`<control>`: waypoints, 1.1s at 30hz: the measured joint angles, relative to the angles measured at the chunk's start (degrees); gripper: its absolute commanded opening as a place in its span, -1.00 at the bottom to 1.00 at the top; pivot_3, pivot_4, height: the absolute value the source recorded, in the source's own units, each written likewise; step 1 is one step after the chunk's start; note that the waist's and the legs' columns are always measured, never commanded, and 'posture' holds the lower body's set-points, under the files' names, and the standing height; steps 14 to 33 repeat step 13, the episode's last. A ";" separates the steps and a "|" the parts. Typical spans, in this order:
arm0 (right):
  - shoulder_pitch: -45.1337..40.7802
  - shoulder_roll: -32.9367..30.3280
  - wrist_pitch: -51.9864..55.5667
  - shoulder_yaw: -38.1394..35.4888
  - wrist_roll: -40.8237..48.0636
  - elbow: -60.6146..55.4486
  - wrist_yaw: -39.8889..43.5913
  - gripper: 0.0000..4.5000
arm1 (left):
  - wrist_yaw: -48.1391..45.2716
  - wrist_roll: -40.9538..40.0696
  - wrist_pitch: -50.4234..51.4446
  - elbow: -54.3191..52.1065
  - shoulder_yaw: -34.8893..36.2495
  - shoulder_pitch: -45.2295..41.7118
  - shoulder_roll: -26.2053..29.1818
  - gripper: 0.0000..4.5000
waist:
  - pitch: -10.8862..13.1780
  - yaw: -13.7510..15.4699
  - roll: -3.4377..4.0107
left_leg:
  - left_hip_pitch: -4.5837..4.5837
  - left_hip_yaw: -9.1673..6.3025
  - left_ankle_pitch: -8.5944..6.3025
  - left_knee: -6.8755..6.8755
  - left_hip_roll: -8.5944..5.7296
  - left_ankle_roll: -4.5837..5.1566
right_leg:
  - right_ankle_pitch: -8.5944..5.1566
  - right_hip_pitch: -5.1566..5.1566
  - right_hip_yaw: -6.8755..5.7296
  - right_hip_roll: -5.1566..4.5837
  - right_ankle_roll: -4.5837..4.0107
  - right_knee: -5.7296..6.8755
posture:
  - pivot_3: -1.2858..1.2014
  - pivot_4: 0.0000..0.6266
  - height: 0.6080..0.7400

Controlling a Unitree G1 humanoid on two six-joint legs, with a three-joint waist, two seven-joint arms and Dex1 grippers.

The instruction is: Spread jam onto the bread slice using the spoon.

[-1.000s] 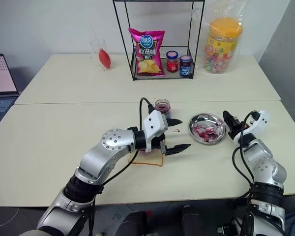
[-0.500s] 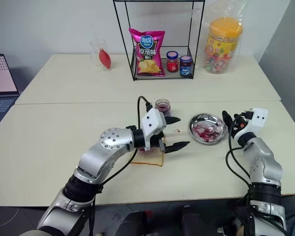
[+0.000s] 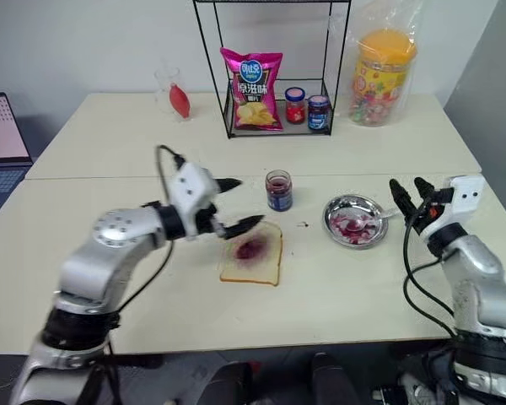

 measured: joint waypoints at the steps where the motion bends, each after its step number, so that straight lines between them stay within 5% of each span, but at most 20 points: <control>1: 3.14 -3.21 1.16 0.27 0.73 -2.90 3.31 0.30 | -2.08 -1.02 0.40 -0.21 2.95 2.38 3.67 1.00 | 0.00 -0.01 -0.01 | 0.01 0.00 -0.01 0.00 0.00 0.01 | -0.04 0.02 -0.01 -0.01 0.00 -0.01 | 0.03 -0.52 1.00; 7: 12.88 -16.10 1.87 0.35 2.29 -11.90 19.36 0.30 | -10.36 -3.51 -0.34 -0.01 11.71 15.68 13.90 1.00 | 0.02 0.03 -0.07 | 0.47 0.18 -0.01 -0.01 -0.02 0.00 | -0.18 0.37 0.06 -0.14 -0.18 -0.04 | 0.03 -0.52 1.00; 10: 15.21 -20.33 2.24 -0.90 3.07 -13.98 25.04 0.30 | -11.32 -3.34 -2.04 2.51 14.01 20.19 14.24 1.00 | 0.05 0.24 -0.22 | 0.50 0.16 0.00 0.05 0.00 0.00 | -0.28 0.38 0.03 -0.14 -0.37 0.02 | 0.03 -0.52 1.00; 33: 15.19 -21.01 2.26 -1.75 3.14 -14.09 26.16 0.30 | -11.26 -3.10 -4.28 3.32 15.50 20.98 14.34 1.00 | -0.02 0.39 -0.34 | 0.52 0.19 0.00 0.06 -0.01 0.00 | -0.28 0.40 0.04 -0.17 -0.37 0.01 | 0.03 -0.52 1.00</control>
